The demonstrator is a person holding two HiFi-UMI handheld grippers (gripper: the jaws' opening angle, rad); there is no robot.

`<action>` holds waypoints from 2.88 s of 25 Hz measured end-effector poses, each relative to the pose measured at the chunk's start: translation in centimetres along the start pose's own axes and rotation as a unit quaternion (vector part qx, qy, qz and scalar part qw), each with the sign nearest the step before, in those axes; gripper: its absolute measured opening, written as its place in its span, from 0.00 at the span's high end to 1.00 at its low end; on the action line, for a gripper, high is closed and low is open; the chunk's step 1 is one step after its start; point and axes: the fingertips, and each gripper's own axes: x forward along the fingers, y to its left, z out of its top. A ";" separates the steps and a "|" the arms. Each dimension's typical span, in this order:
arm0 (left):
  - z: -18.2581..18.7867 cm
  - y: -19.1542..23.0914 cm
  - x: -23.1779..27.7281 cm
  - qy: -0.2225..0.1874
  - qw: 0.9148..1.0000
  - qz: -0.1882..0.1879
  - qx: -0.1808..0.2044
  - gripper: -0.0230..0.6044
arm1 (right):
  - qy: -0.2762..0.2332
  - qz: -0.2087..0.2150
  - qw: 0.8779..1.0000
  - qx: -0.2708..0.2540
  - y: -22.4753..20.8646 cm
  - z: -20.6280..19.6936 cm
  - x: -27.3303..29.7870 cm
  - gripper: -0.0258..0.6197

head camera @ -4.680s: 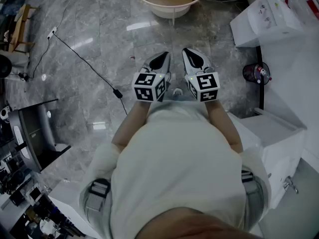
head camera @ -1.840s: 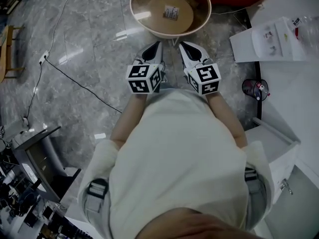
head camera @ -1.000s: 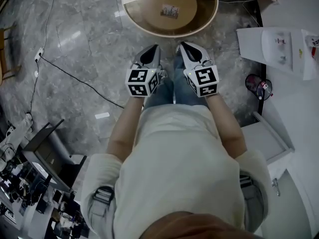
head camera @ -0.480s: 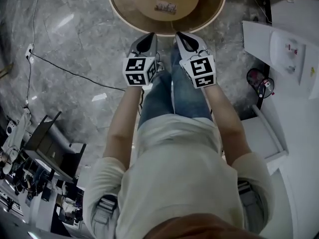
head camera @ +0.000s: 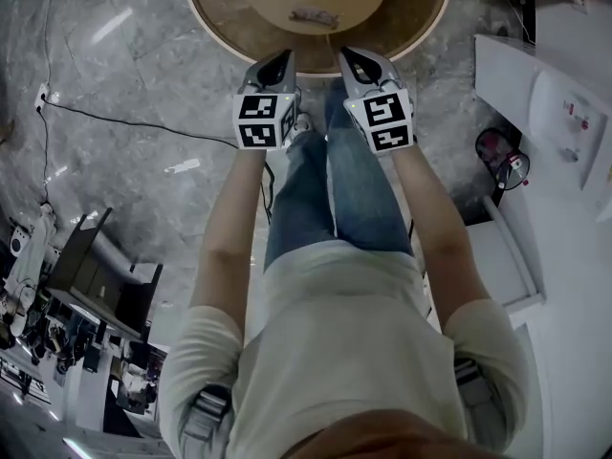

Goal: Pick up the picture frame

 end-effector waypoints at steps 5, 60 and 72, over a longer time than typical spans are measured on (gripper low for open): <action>-0.7 1.6 3.4 0.013 1.000 0.007 0.025 0.88 | 0.016 0.001 1.000 -0.001 -1.3 -1.2 2.9 0.95; 0.6 -0.1 3.3 -0.017 0.994 -0.029 0.105 0.66 | 0.023 -0.023 0.999 -0.032 -0.2 -1.8 4.1 0.68; 0.6 -3.5 -5.3 -0.051 0.990 -0.023 0.129 0.66 | -0.018 -0.043 0.998 -0.050 5.3 -0.1 -3.2 0.68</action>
